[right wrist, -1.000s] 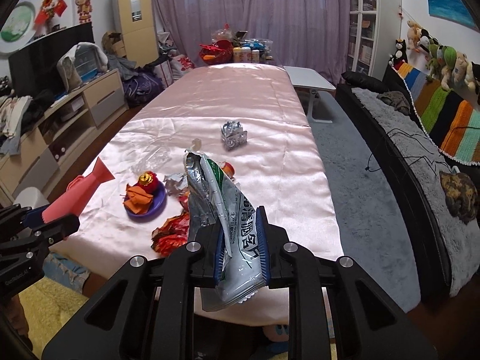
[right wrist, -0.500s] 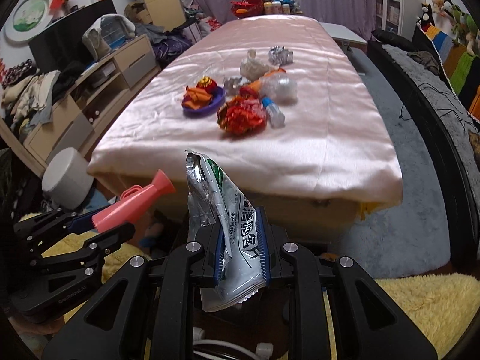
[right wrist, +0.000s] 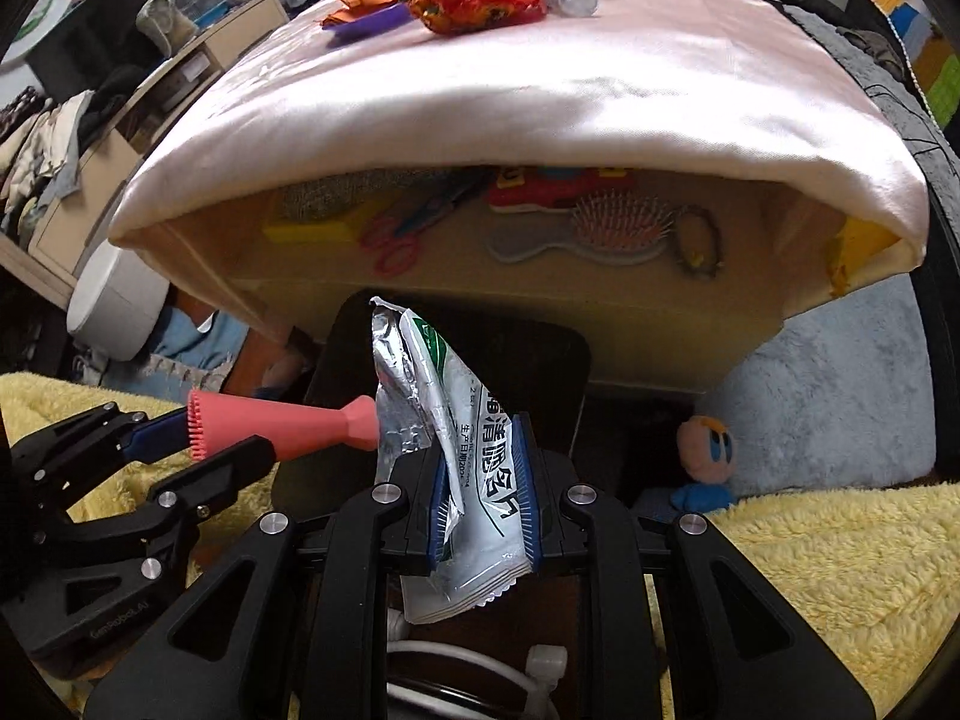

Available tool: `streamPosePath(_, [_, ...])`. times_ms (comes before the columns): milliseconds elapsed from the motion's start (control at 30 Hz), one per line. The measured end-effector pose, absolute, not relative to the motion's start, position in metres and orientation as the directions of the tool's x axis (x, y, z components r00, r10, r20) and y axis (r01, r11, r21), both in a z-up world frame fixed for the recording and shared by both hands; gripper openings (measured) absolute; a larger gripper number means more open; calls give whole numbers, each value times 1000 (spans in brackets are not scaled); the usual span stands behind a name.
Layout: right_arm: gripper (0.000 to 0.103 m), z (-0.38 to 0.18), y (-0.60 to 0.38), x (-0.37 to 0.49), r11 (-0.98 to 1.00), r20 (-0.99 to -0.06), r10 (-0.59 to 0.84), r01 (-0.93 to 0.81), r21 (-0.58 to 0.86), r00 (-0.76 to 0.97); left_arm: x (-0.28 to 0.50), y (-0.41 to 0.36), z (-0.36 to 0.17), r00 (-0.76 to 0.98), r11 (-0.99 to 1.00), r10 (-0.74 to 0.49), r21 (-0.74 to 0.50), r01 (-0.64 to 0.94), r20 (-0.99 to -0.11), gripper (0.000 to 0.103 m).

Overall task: Collect trash
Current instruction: 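Lower both tools below the table edge and release items into the black bin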

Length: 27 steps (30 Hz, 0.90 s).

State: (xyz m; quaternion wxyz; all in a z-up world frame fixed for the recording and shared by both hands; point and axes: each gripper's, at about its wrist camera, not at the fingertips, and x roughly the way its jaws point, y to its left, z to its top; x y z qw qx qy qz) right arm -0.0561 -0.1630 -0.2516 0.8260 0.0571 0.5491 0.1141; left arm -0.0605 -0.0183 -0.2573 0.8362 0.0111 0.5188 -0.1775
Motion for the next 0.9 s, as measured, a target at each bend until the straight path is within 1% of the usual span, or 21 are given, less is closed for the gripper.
streamPosePath(133, [21,-251,-158,-47,973,-896,229,-118,198,381,-55,-19,-264,387,939,-278,-164,303,-879,34])
streamPosePath(167, [22,-251,-157,-45,974,-897,226,-116,196,380,-54,-18,-266,385,939,-276,-162,302,-881,34])
streamPosePath(333, [24,-254,-158,-37,971,-903,239,-106,214,358,-50,-18,-272,369,935,-280,-165,312,-886,34])
streamPosePath(367, [26,-255,-157,-36,971,-904,237,-110,212,355,-49,-18,-273,365,935,-283,-170,312,-887,35])
streamPosePath(433, [42,-255,-156,-34,971,-904,239,-107,215,354,-47,-16,-275,355,935,-286,-179,305,-890,35])
streamPosePath(467, [60,-256,-159,-33,970,-903,244,-100,223,354,-46,-15,-276,353,937,-284,-181,297,-891,35])
streamPosePath(500, [66,-256,-161,-32,969,-900,246,-90,229,359,-45,-14,-276,354,940,-279,-178,292,-892,36])
streamPosePath(533, [66,-255,-162,-32,969,-898,245,-83,231,367,-45,-14,-276,356,942,-274,-174,287,-894,40])
streamPosePath(567, [66,-253,-163,-31,970,-896,242,-78,230,373,-45,-13,-276,360,943,-273,-174,285,-892,50])
streamPosePath(600, [67,-252,-164,-30,971,-894,240,-71,230,378,-44,-13,-275,364,943,-272,-172,283,-891,58])
streamPosePath(667, [69,-248,-169,-29,969,-889,244,-55,242,387,-44,-12,-274,366,943,-272,-171,285,-890,63])
streamPosePath(700, [69,-244,-173,-28,967,-884,248,-46,250,396,-44,-12,-272,369,942,-277,-175,285,-887,71])
streamPosePath(800, [73,-227,-186,-28,964,-864,246,-21,264,440,-44,-9,-263,395,943,-280,-172,286,-875,85])
streamPosePath(833, [74,-220,-190,-28,965,-855,240,-15,262,459,-44,-8,-258,409,944,-276,-165,285,-870,88])
streamPosePath(867, [76,-212,-195,-28,966,-847,230,-8,258,480,-44,-6,-252,427,947,-266,-151,284,-864,93])
streamPosePath(900, [79,-204,-199,-28,967,-837,221,-2,254,500,-44,-5,-245,452,950,-249,-126,284,-857,95])
